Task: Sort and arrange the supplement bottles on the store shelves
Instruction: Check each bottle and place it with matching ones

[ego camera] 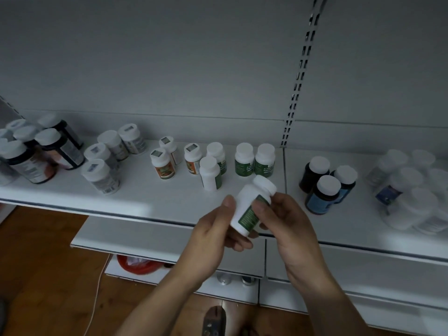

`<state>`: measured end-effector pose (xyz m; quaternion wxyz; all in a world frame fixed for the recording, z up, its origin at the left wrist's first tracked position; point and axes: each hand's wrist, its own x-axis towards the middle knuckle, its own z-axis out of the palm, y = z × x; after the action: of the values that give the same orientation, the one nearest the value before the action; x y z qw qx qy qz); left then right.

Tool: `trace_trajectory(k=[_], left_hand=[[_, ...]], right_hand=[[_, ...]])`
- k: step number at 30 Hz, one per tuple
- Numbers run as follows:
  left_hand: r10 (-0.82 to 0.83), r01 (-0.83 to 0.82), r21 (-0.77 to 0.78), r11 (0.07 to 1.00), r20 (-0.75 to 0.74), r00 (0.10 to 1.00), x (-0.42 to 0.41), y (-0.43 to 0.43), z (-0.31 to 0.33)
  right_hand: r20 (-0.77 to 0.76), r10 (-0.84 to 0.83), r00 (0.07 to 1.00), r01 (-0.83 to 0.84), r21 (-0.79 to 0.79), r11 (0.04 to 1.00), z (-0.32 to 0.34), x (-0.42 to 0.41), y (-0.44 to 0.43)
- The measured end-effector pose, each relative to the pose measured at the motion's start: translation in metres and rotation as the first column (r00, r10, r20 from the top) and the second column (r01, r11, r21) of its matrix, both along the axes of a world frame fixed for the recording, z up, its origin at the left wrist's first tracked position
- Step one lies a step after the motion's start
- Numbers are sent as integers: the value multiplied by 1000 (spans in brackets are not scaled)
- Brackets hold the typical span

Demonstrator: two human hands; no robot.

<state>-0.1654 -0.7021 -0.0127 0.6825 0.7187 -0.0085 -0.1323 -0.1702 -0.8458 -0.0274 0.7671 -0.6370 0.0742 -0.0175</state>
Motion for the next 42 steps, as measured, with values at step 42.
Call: trace_trajectory(k=[42], left_hand=[[-57, -65, 450, 891, 253, 966, 112, 85, -80]], right_hand=[[49, -102, 994, 81, -940, 330, -3, 138, 48]])
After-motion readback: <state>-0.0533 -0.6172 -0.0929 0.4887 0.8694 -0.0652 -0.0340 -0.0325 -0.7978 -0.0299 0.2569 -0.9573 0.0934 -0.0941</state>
